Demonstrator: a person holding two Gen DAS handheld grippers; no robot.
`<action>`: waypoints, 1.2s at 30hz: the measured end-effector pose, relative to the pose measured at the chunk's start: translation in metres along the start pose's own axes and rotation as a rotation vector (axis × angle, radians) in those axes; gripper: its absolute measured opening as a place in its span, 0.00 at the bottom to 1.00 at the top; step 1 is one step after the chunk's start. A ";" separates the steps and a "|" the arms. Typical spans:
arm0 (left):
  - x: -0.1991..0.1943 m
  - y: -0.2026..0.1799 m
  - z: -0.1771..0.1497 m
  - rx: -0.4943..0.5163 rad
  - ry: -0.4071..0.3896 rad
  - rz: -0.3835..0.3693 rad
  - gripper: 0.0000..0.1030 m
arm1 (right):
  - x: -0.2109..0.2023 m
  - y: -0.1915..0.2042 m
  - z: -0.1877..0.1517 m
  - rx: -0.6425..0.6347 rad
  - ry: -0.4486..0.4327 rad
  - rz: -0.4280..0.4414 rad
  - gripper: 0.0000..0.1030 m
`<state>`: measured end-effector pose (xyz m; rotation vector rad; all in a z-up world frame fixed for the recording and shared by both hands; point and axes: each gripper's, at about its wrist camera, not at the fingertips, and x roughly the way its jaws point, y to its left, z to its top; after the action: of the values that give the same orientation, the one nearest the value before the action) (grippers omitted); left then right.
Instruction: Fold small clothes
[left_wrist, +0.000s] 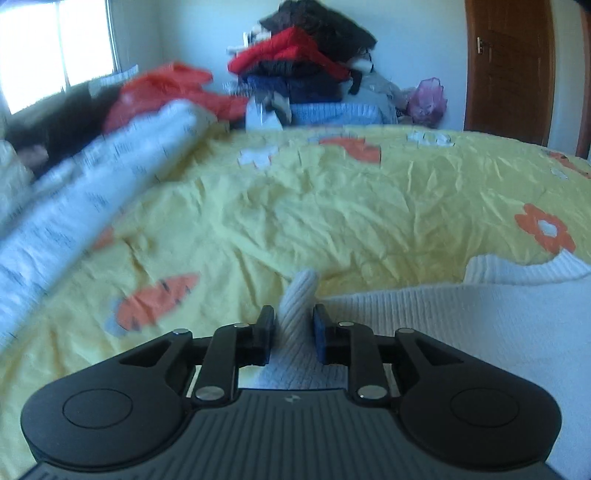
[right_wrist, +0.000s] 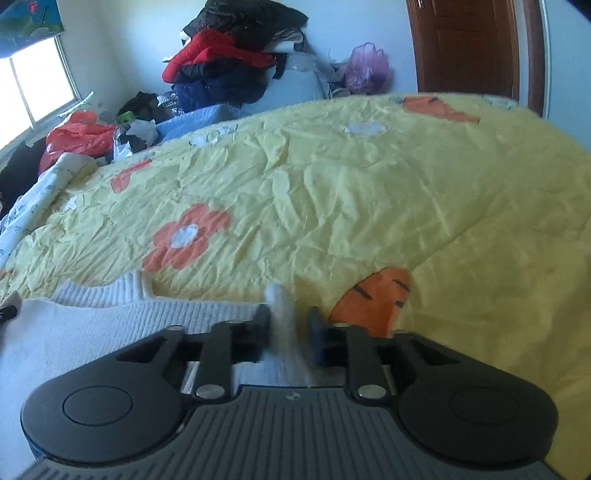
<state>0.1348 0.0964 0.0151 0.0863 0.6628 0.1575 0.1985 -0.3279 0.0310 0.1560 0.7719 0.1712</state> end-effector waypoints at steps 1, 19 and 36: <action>-0.016 -0.001 0.001 0.018 -0.042 0.026 0.23 | -0.011 -0.001 0.003 0.006 -0.029 -0.002 0.42; 0.026 -0.041 0.004 0.043 0.100 -0.182 1.00 | 0.017 0.062 -0.018 -0.165 -0.016 -0.006 0.56; -0.155 0.030 -0.107 -0.544 -0.120 -0.193 1.00 | 0.012 0.056 -0.020 -0.110 -0.040 0.051 0.66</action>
<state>-0.0557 0.1022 0.0293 -0.4863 0.4874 0.1411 0.1875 -0.2692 0.0196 0.0751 0.7170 0.2580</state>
